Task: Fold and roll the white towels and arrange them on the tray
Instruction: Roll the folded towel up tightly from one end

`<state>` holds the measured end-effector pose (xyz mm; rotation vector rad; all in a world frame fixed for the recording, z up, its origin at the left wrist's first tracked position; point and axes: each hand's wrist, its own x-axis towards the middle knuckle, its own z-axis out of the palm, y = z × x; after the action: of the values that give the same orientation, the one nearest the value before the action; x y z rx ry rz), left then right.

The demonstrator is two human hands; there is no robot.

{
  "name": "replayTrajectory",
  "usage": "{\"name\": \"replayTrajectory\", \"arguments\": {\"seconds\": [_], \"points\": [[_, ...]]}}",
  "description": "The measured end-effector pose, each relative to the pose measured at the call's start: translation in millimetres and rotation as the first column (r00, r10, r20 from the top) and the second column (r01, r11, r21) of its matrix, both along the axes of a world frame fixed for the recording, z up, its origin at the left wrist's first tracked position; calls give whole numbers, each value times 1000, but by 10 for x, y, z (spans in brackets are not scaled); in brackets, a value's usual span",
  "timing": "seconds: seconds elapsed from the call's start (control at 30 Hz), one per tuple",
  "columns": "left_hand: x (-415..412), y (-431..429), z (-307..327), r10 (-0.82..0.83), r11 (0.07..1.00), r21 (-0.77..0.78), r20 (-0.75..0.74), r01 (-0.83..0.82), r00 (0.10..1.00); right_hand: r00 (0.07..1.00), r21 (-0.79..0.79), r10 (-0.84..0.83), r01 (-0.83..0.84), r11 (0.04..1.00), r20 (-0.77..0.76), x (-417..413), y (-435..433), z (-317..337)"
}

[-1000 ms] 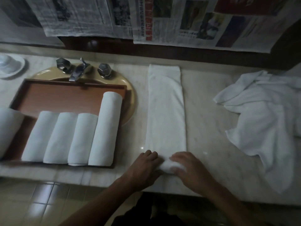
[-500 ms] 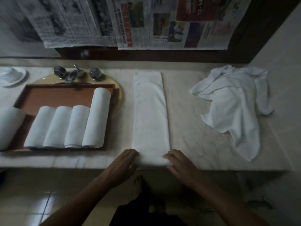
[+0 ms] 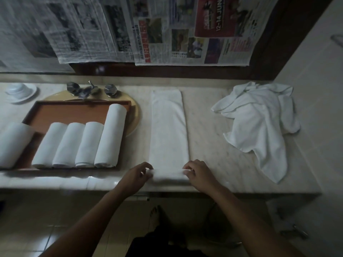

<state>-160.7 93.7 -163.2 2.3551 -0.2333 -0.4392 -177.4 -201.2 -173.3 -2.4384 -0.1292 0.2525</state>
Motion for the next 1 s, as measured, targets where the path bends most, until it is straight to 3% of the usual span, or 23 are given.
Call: {"name": "replayTrajectory", "arguments": {"seconds": [0.1,0.2,0.27,0.3,0.37,0.43,0.47,0.57,0.77,1.0], "points": [[34,7,-15,67,997,-23,-41,-68,997,988,-31,-34,39,999,151,19,116,15],[70,-33,-13,91,996,-13,-78,-92,993,932,-186,92,-26,982,352,-174,262,-86],[91,-83,-11,104,995,2,-84,-104,991,902,-277,153,-39,960,404,-339,314,-212],[82,-112,-4,119,993,23,-44,-118,992,903,-314,171,-43,948,394,-389,322,-269],[15,-175,-53,132,975,145,246,-171,960,913,-396,209,-57,917,352,-413,322,-350],[-170,-303,-105,4,953,263,494,-154,869,923,-457,253,-99,884,290,-367,306,-371],[-260,-386,-144,-88,944,313,536,-101,839,929,-469,268,-123,875,257,-332,298,-371],[-421,-556,-308,-328,880,467,474,82,817,939,-488,283,-159,859,193,-237,299,-351],[-104,-513,-400,-419,815,561,403,142,814,938,-543,303,-168,823,169,-7,257,-242],[207,-323,-224,-450,860,409,326,305,831,927,-550,344,-211,808,149,161,213,-190]]}}
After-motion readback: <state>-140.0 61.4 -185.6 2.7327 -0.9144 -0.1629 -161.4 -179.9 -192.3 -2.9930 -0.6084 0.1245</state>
